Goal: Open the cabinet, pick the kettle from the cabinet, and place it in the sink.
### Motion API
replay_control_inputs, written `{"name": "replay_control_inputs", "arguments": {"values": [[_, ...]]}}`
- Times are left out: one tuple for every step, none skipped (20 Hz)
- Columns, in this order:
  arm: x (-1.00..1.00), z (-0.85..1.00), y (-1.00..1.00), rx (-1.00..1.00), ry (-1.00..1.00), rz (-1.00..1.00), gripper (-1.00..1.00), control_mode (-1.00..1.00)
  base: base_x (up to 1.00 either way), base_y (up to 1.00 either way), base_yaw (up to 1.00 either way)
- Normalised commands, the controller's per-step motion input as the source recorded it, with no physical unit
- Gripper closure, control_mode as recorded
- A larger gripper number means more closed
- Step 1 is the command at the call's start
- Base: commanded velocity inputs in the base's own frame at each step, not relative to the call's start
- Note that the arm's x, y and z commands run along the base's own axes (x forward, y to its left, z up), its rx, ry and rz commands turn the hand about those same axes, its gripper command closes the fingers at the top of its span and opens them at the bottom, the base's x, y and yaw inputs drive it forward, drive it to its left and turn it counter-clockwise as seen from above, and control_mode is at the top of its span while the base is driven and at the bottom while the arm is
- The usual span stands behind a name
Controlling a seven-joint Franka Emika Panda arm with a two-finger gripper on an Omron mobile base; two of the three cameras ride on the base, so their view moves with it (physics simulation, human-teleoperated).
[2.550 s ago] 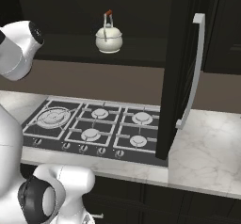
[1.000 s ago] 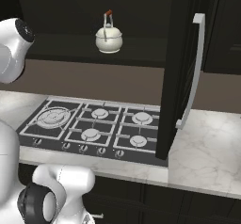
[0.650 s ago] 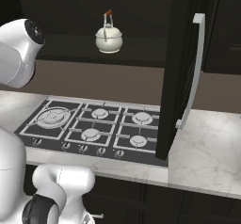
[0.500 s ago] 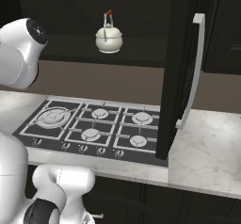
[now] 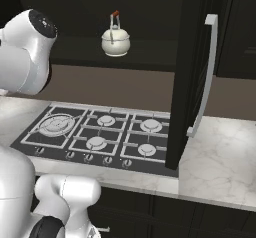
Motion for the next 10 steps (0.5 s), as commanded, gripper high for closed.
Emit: {"name": "replay_control_inputs", "arguments": {"values": [[-0.12,0.05,-0.44,-0.19,-0.18,0.0,-1.0,-1.0,0.0,0.0,0.0],[-0.09,0.03,-0.41,-0.22,-0.18,0.0,-1.0,-1.0,0.0,0.0,0.0],[-0.09,0.03,-0.4,-0.22,-0.18,0.0,-1.0,-1.0,0.0,0.0,0.0],[-0.08,0.02,-0.41,-0.22,-0.2,0.0,-1.0,-1.0,0.0,0.0,0.0],[-0.08,0.01,-0.4,-0.22,-0.22,0.0,-1.0,-1.0,0.0,0.0,0.0],[-0.08,0.0,-0.39,-0.23,-0.24,0.0,-1.0,-1.0,0.0,0.0,0.0],[-0.07,0.0,-0.39,-0.23,-0.25,0.0,-1.0,-1.0,0.0,0.0,0.0],[-0.07,0.0,-0.39,-0.24,-0.26,0.0,-1.0,-1.0,0.0,0.0,0.0],[-0.06,0.0,-0.38,-0.23,-0.26,0.0,-1.0,-1.0,0.0,0.0,0.0],[-0.06,0.0,-0.38,-0.23,-0.28,0.0,-1.0,-1.0,0.0,0.0,0.0]]}}
